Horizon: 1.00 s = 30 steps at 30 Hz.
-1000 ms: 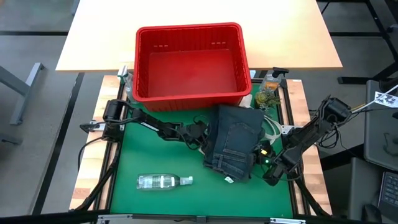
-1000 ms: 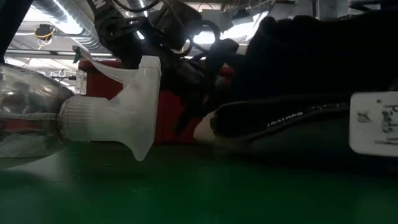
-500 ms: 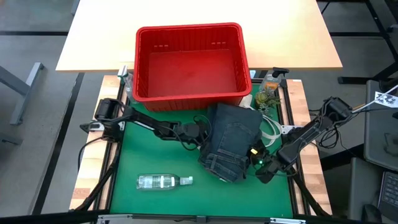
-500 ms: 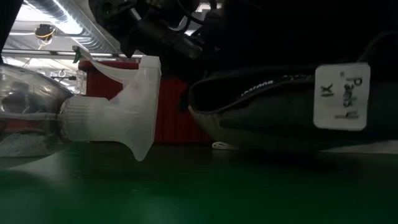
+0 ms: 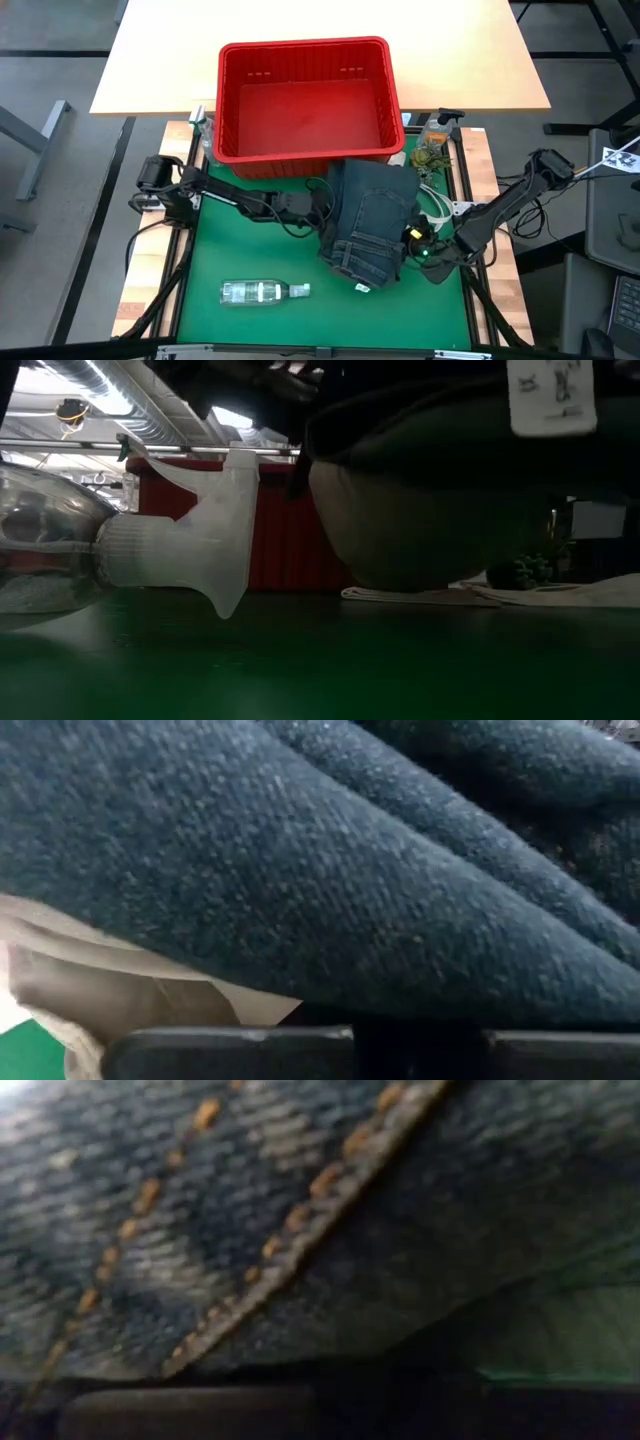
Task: Fold laundry
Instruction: Put the stack of folded clothes into the red bin
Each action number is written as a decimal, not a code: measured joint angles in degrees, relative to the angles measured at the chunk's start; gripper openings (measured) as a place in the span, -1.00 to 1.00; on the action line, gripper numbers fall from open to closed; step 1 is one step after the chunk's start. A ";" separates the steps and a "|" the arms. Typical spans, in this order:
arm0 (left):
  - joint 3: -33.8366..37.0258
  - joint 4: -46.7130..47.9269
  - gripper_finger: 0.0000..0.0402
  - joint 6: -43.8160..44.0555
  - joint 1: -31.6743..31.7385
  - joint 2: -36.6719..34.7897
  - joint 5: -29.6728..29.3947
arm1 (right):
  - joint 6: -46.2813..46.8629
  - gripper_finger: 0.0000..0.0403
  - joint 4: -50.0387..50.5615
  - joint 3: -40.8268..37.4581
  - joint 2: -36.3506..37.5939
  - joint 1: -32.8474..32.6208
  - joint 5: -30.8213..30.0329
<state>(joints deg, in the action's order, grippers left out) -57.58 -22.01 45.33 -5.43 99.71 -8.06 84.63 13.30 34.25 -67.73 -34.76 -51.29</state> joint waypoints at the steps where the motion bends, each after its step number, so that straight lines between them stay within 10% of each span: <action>1: 0.00 0.16 -1.00 -0.37 0.02 -0.47 -0.06 | -0.80 -0.86 0.04 0.37 0.37 0.22 -0.01; 30: -6.49 4.03 -1.00 -8.63 0.83 -12.42 -0.34 | -36.18 -0.86 9.36 25.56 1.34 13.48 8.92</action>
<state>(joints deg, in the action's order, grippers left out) -64.07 -17.98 36.71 -4.61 87.30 -8.40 48.45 22.66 59.81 -66.39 -21.28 -42.37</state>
